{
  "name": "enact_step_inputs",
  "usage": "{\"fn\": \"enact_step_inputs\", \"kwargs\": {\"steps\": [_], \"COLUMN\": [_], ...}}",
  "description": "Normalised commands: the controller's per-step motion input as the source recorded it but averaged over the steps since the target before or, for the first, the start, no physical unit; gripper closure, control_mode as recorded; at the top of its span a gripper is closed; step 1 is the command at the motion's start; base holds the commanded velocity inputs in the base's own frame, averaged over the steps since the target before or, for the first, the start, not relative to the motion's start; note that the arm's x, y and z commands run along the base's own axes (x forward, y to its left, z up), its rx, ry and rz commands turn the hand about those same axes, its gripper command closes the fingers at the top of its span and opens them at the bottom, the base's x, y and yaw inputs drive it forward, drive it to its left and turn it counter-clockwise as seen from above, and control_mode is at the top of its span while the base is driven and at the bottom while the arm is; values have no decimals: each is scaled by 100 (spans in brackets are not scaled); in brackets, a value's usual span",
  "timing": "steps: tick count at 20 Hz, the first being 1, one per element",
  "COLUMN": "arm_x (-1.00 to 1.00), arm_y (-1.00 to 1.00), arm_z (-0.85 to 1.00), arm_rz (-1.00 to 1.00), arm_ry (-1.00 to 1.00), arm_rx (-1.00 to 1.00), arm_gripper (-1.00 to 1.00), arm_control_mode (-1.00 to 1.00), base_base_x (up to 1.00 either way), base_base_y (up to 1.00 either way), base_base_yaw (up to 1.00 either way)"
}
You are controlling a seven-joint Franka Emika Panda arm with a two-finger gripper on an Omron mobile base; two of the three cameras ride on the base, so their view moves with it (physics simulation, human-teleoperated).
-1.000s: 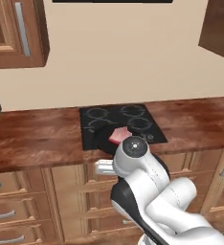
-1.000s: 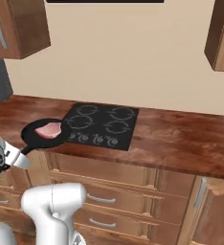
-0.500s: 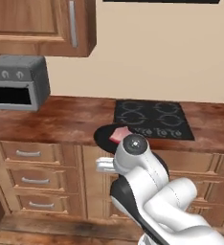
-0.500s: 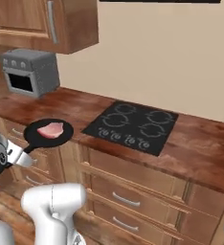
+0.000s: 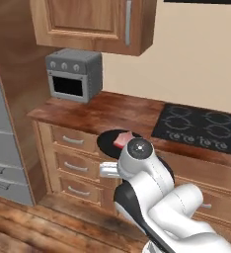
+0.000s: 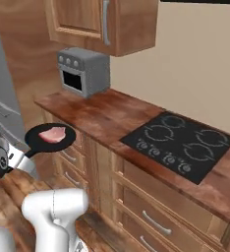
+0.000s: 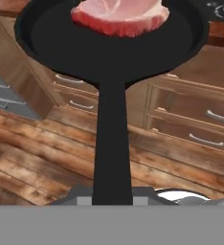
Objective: Pick up the pan with the steak in it and place it on the dining table. Then place the steak on the plate.
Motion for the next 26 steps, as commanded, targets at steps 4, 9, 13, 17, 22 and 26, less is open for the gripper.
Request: {"fn": "enact_step_inputs", "kwargs": {"steps": [4, 9, 13, 17, 22, 26], "arm_x": [0, 0, 0, 0, 0, 0], "arm_y": [0, 0, 0, 0, 0, 0], "arm_z": [0, 0, 0, 0, 0, 0], "arm_rz": [0, 0, 0, 0, 0, 0], "arm_ry": [0, 0, 0, 0, 0, 0], "arm_rx": [0, 0, 0, 0, 0, 0], "arm_gripper": [100, 100, 100, 100, 100, 100], "arm_control_mode": [100, 100, 100, 100, 100, 100], "base_base_x": [-3, -2, 0, 0, 0, -12], "base_base_y": [0, 0, 0, 0, 0, -2], "base_base_yaw": [50, 50, 50, 50, 50, 36]}}
